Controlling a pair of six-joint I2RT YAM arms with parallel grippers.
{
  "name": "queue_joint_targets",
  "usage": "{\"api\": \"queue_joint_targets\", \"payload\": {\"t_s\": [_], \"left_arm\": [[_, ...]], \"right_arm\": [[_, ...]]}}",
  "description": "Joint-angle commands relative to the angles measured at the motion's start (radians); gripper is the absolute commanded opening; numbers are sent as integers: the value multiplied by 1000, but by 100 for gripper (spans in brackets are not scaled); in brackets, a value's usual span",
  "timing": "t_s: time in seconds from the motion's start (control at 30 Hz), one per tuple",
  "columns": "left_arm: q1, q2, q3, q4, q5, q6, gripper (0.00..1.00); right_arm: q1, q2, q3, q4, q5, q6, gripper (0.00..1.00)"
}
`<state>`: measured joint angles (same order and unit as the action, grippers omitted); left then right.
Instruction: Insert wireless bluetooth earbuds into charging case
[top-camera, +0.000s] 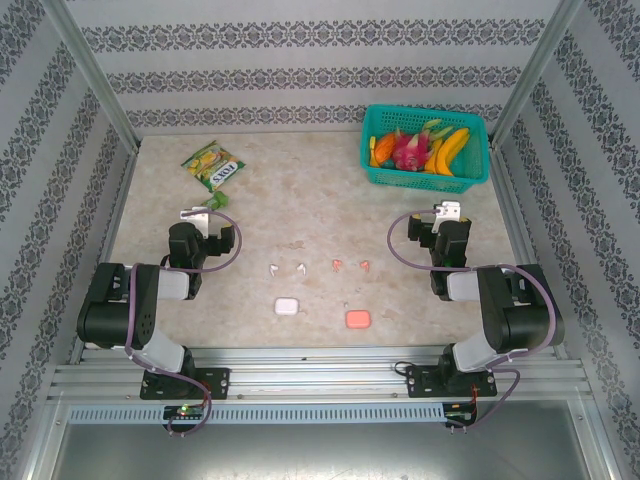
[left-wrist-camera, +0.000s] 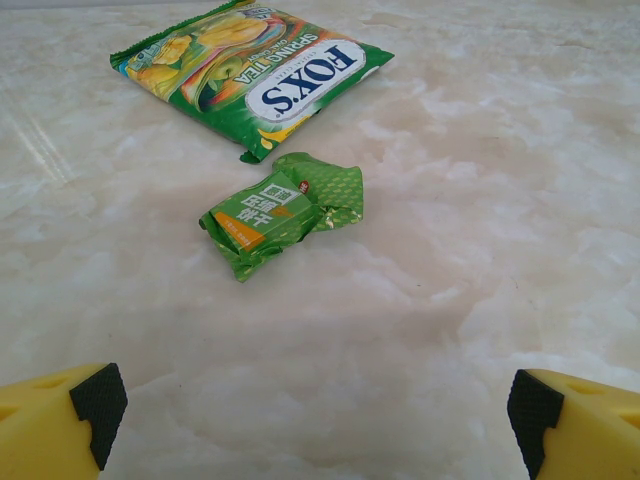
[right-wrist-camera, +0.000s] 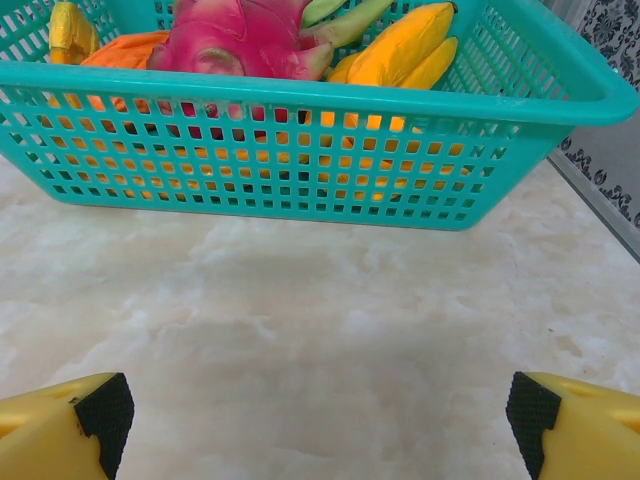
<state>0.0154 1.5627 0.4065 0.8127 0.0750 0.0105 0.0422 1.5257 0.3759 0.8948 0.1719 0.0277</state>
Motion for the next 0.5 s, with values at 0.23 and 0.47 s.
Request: {"api": "queue_joint_targets", "payload": {"t_s": [0.23,0.47], "left_arm": [[7,1,14,5,6,-16,100],[6,-72,53,-122,-10,-22,100]], "right_arm": [[-10,-15,-5,31,-19,28,98],[8,-147,-22,-56,34,23,98]]}}
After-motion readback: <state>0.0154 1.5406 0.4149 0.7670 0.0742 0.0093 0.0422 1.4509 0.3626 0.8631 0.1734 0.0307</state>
